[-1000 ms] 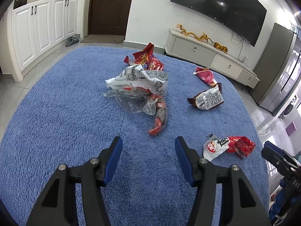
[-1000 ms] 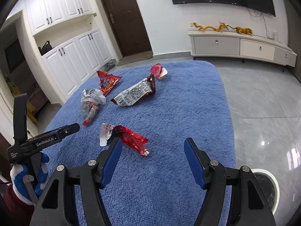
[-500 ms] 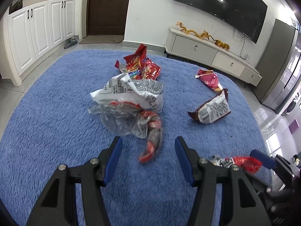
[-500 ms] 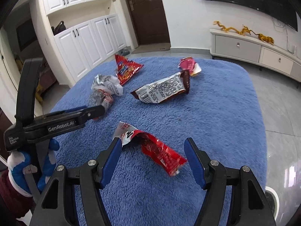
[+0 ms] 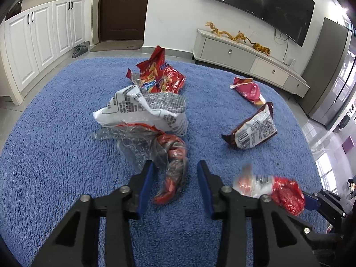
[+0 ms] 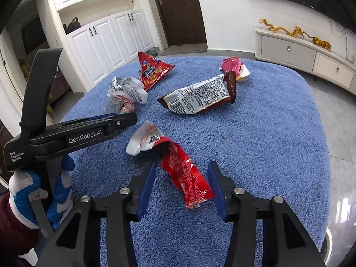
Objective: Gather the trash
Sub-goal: 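Grasp the red strip wrapper with the right tool while the left tool grasps the clear plastic bag, then carry both wrappers over the bin and open both tools to drop them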
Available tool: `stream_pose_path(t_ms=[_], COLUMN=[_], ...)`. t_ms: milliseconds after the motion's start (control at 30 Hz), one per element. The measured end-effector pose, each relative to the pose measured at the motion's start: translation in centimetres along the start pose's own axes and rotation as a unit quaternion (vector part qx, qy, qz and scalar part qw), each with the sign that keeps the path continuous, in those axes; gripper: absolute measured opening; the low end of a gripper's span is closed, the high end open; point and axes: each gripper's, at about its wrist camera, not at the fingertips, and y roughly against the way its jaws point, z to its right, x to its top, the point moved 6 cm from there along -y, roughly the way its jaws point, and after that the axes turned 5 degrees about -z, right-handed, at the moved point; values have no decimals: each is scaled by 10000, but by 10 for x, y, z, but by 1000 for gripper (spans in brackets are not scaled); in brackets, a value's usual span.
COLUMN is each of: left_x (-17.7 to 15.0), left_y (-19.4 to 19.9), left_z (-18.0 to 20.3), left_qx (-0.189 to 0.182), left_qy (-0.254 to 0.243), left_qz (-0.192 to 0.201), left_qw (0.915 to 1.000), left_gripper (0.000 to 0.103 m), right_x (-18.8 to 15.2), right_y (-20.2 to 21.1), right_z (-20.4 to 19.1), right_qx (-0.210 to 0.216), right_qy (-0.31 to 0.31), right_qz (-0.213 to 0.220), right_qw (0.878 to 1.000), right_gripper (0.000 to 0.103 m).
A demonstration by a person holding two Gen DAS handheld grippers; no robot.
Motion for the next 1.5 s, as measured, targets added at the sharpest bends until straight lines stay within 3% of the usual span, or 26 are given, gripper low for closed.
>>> stream_pose_path(t_ms=[100,167,300,633,933,1500], left_x=[-1,-2,-7,-31,-49,-58], left_y=[0,1,8,27,46,99], left_z=[0,0,2,20,44,90], left_qx=[-46,-98,-208,-535,-825,-366], left_qy=[-26,-35,-92,-188,-244,-964], left_qz=[-8,-11,7,-20,2,805], left_qw=[10000,9999,9997,9984,9963,9914], left_gripper=[19,15,13,12,12,12], right_x=[-1,-1,-3,-11,-32,-50], right_y=[-3,-3,0,8,29,68], right_z=[-4,-7,-9,-12,7,30], right_qx=[-42,-106,-177,-295,-388,-531], right_qy=[107,181,221,190,-371,-937], right_qz=[-54,-46,14,104,241,627], right_qw=[9999,9998,9996,9993,9983,9922], right_gripper=[38,27,15,15,14,14])
